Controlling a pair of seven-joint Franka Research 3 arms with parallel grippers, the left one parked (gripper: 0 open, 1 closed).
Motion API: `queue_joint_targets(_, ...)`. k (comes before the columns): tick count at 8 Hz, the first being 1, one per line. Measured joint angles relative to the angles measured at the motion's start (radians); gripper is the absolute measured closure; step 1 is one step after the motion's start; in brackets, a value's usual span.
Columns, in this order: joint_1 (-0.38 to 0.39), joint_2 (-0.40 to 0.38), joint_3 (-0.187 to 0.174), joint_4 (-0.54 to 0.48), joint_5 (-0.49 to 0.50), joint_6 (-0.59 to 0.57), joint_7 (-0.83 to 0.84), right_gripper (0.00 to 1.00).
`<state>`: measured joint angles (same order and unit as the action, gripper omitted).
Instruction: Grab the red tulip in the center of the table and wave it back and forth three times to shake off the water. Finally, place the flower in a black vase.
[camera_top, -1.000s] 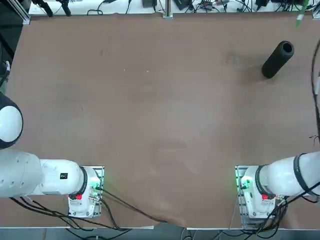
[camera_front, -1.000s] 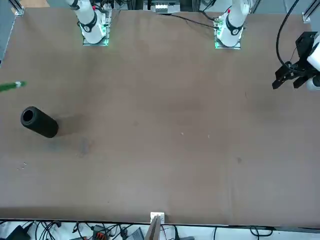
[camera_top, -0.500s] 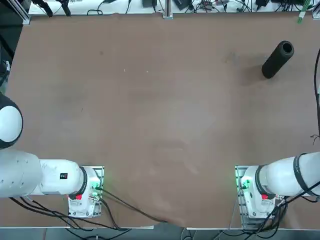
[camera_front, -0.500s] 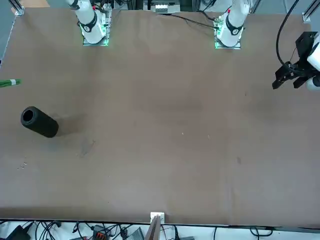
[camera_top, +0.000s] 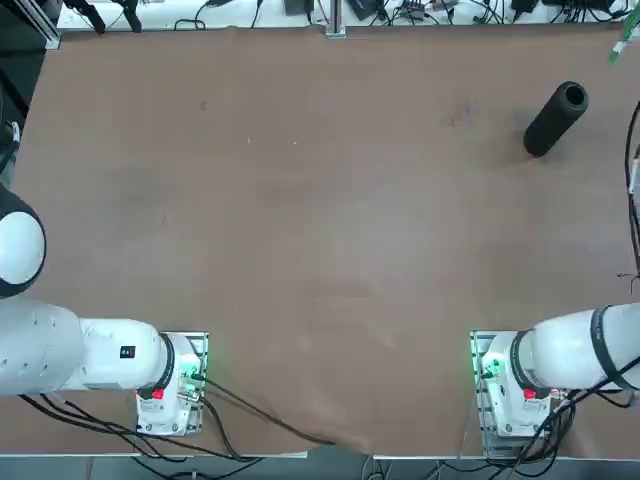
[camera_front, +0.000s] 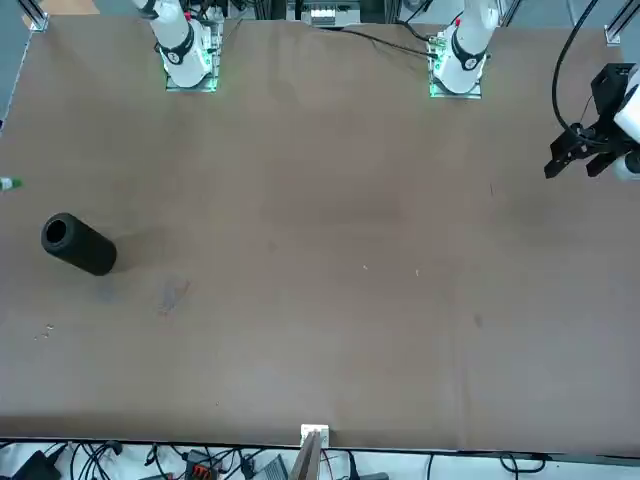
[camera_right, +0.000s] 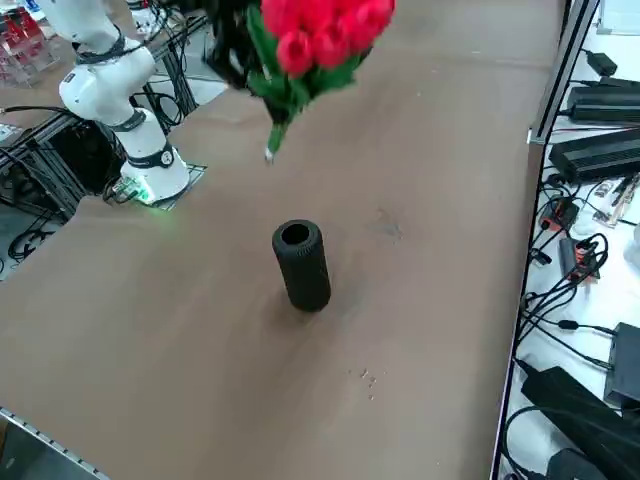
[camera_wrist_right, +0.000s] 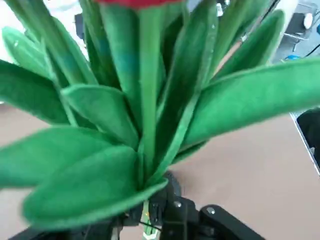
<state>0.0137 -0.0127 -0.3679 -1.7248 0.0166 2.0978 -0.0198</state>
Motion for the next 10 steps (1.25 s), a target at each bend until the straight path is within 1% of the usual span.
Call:
queue_joint_targets(4,-0.012,-0.003,0.000,-0.260,0.001,0.394,0.003,0.90)
queue_joint_targets(6,-0.012,-0.014,0.001,-0.384,0.001,0.549,0.011,0.90)
queue_joint_targets(7,-0.012,-0.019,0.001,-0.436,0.001,0.607,0.012,0.90)
queue_joint_targets(8,-0.012,-0.025,0.001,-0.468,0.001,0.634,0.013,0.90)
queue_joint_targets(10,-0.012,-0.035,0.002,-0.488,0.001,0.640,0.018,0.90)
